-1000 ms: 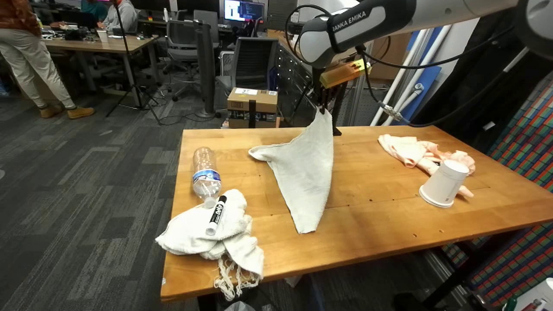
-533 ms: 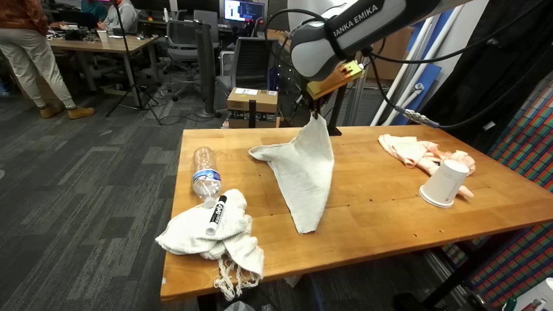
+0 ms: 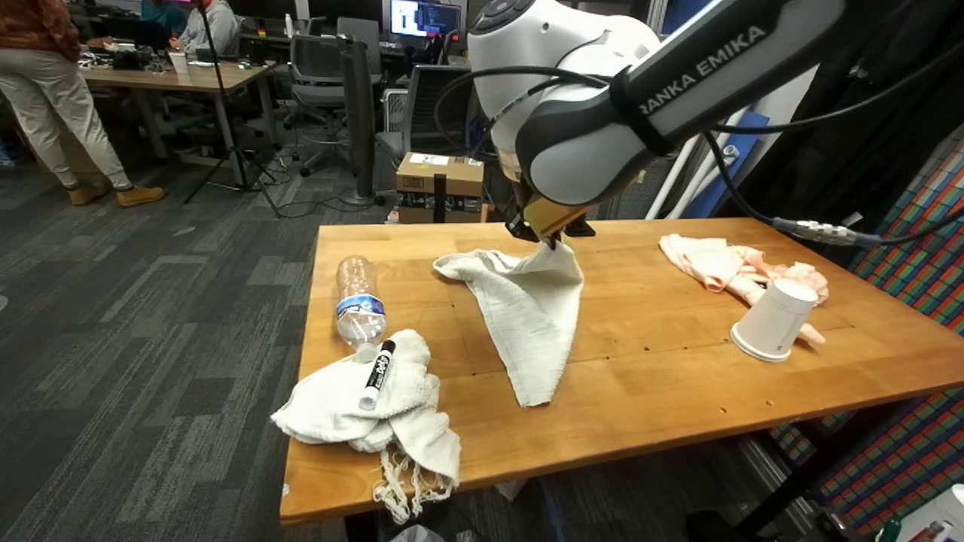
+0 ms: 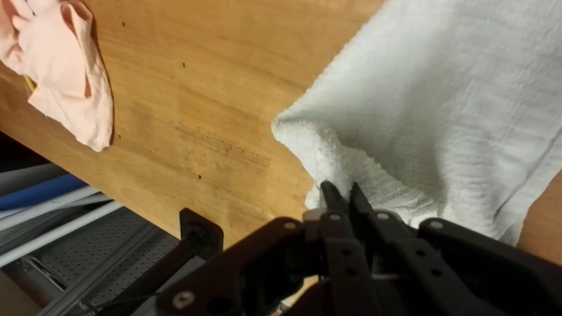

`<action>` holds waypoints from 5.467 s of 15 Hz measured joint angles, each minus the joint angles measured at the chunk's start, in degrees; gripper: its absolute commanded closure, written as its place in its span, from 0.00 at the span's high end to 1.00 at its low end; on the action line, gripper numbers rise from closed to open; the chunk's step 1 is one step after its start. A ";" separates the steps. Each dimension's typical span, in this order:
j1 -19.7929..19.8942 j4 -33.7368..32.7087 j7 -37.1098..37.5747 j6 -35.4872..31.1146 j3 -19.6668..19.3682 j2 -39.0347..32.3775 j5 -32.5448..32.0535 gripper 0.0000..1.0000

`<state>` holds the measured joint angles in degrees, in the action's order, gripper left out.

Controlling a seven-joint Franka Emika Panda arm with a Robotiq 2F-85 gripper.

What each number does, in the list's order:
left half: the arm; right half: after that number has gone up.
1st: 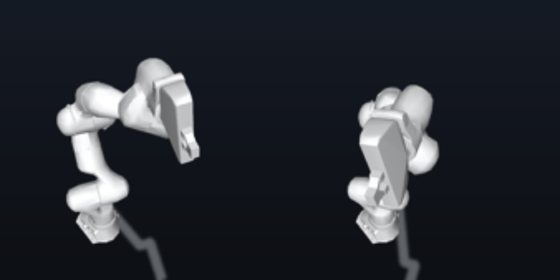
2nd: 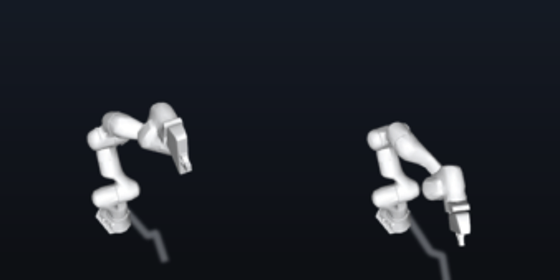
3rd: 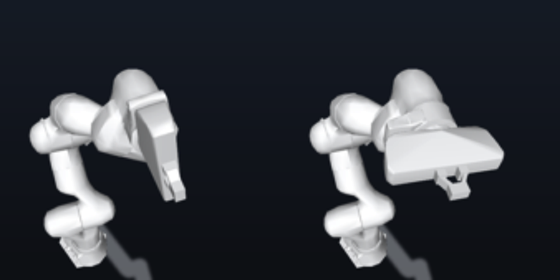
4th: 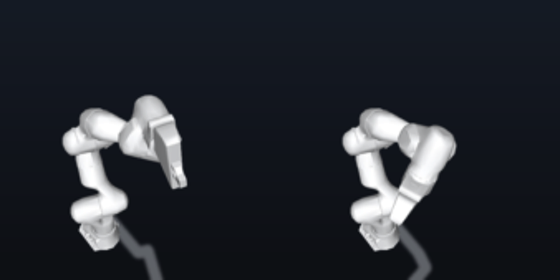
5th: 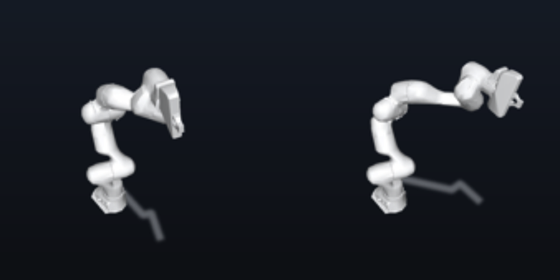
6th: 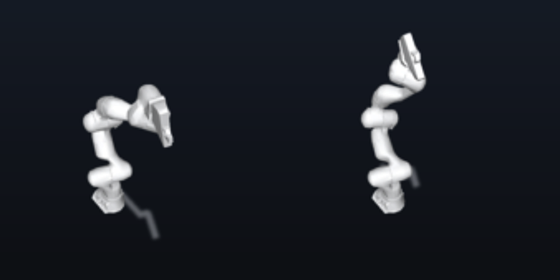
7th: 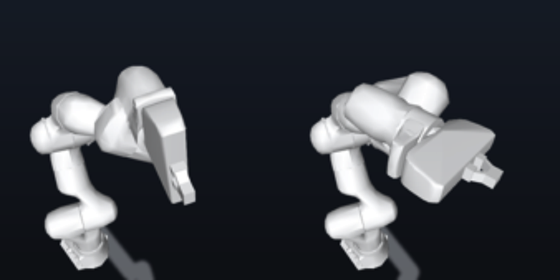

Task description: Fold the white towel at the center

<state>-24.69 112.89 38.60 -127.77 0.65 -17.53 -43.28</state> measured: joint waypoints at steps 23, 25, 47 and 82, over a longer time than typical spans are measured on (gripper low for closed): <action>0.11 28.71 13.68 2.89 20.21 23.80 -3.30 0.02; 0.12 28.25 13.57 3.19 20.50 24.27 -3.48 0.02; -0.01 25.67 15.20 5.27 26.60 24.12 6.39 0.02; 3.95 29.70 -0.91 -7.93 21.32 20.98 27.23 0.02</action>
<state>-20.74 142.59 37.69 -135.70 21.97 3.45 -16.04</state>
